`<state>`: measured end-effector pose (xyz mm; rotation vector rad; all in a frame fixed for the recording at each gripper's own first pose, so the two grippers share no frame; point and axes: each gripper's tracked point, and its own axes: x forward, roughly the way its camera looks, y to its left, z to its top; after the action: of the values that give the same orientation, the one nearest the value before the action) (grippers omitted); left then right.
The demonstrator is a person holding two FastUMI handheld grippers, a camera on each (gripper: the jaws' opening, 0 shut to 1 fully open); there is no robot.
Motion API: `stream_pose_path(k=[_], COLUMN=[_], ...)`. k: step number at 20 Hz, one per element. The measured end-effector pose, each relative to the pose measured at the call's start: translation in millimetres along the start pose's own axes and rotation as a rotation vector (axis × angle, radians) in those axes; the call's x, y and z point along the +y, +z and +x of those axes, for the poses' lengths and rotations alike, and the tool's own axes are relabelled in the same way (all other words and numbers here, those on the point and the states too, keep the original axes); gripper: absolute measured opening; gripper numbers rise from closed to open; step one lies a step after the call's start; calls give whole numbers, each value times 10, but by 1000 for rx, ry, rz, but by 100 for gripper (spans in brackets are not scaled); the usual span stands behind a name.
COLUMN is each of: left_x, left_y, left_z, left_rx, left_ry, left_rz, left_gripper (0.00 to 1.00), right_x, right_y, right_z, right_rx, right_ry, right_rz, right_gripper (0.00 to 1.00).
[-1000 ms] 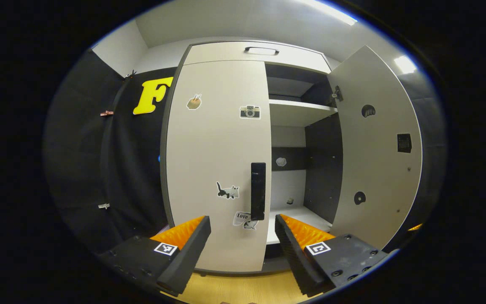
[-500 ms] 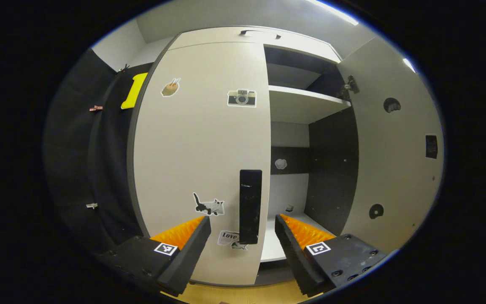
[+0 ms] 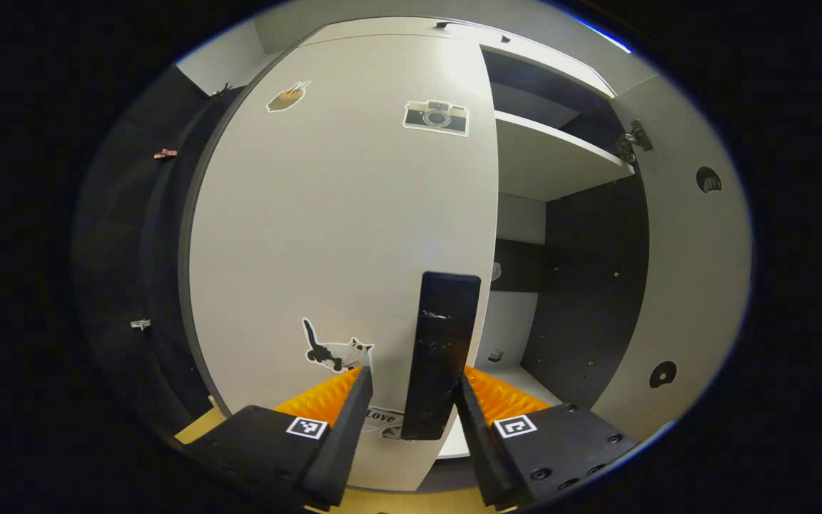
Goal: Open the right door of the double-door shoe cabinet with the right hand, and open the left door with the left hand.
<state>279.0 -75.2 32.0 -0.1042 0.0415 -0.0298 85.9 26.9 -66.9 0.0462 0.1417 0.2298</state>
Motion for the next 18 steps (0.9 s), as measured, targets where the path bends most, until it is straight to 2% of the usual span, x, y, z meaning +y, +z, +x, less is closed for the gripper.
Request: stream_pose_path(k=[5, 6, 9, 13, 14, 18], left_x=[-97, -87, -92, -100, -95, -77], left_y=[-24, -35, -60, -78, -74, -70], left_z=[12, 38, 23, 14, 2, -32], left_rx=[11, 11, 8, 36, 32, 18], left_ry=[-5, 0, 15, -10, -19, 0], left_rz=[-6, 10, 47, 108, 94, 66], left_gripper=[49, 37, 31, 13, 10, 8], right_x=[-13, -17, -47, -85, -83, -25], right_y=[-43, -48, -82, -102, -97, -106], right_z=[46, 57, 61, 29, 26, -27], right_rx=[10, 13, 16, 21, 20, 24], right_ry=[4, 5, 1, -11, -14, -12], right_rz=[-6, -4, -5, -1, -3, -18], right_gripper=[99, 99, 99, 99, 99, 99])
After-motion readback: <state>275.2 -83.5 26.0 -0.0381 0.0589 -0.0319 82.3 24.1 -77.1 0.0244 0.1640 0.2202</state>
